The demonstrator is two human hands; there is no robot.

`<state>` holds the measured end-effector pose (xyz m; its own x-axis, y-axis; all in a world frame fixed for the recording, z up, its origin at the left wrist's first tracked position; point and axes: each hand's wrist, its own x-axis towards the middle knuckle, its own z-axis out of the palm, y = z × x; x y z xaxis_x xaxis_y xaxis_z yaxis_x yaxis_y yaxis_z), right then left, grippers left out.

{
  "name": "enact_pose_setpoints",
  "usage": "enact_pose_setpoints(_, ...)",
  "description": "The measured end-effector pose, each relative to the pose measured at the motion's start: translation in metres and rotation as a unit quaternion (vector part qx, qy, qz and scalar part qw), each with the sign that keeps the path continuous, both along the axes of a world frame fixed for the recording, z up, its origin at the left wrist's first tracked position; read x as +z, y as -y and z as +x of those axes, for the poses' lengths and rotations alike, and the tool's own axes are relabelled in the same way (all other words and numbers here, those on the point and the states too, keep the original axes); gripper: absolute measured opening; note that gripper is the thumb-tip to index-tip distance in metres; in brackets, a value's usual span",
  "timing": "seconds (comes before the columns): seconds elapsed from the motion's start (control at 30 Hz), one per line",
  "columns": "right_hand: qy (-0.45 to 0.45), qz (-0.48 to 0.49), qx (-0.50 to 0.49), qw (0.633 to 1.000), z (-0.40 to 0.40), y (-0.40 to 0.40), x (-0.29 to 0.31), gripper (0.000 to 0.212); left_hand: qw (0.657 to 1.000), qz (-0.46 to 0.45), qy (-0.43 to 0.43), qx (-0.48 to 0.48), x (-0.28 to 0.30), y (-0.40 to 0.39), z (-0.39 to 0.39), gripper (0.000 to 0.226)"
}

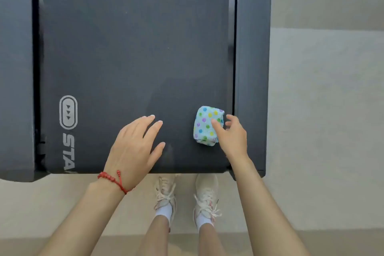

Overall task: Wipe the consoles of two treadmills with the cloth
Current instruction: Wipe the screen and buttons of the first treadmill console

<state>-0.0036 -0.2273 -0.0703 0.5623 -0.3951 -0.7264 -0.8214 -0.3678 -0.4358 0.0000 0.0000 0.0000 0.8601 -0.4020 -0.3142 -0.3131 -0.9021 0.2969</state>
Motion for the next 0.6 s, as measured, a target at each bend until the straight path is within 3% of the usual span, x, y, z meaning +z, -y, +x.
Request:
enact_pose_setpoints(0.1, -0.023, 0.013, -0.047, 0.999, 0.005, -0.005, -0.026, 0.068, 1.000, 0.006, -0.002, 0.006, -0.022, -0.004, -0.001, 0.050)
enact_pose_setpoints(0.27, -0.043, 0.006, -0.101, 0.994, 0.009, -0.012, -0.049, 0.067, 1.000, 0.013, -0.009, 0.008, -0.042, -0.009, -0.014, 0.050)
enact_pose_setpoints(0.43, -0.041, 0.072, -0.154, 0.985, 0.010, -0.024, -0.056, 0.049, 1.000, -0.004, -0.006, 0.016, -0.045, -0.009, -0.019, 0.049)
enact_pose_setpoints(0.6, -0.033, 0.148, -0.208, 0.966, 0.012, -0.037, -0.044, 0.017, 1.000, -0.006, -0.010, 0.019, -0.036, -0.013, -0.016, 0.049)
